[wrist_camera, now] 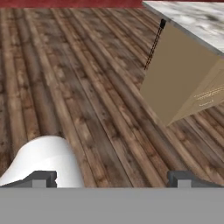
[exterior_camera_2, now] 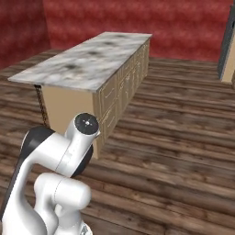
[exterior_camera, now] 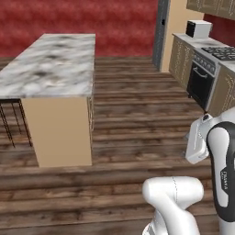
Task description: Move the pot and pan from the stove into the sink.
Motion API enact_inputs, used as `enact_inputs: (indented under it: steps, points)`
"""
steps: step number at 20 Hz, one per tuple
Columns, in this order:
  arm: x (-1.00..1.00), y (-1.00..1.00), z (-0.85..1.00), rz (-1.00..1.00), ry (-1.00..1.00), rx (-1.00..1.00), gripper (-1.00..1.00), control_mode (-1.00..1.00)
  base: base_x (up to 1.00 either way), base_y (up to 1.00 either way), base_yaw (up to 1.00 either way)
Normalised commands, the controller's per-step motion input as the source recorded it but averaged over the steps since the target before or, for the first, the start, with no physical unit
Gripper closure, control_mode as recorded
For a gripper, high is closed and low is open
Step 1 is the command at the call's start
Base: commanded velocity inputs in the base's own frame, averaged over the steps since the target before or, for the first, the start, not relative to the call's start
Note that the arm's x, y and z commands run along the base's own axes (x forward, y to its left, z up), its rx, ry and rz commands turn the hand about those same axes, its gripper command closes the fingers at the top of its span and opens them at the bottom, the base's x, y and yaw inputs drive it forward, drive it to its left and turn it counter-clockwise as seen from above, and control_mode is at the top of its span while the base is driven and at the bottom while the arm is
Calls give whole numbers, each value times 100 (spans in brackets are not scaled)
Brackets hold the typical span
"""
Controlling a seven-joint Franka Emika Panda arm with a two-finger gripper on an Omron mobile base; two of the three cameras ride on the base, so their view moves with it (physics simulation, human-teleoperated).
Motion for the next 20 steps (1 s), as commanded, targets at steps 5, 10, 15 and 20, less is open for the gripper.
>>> enact_inputs:
  steps: [5,10,15,20]
  points:
    - [0,0,0,0,0,0,-100,100,12,-89,-6]
    - [0,0,0,0,0,0,-100,100,11,-85,-6]
    - [0,0,0,0,0,0,-100,100,1,-32,-1]
    - [0,0,0,0,0,0,-100,100,0,-2,0]
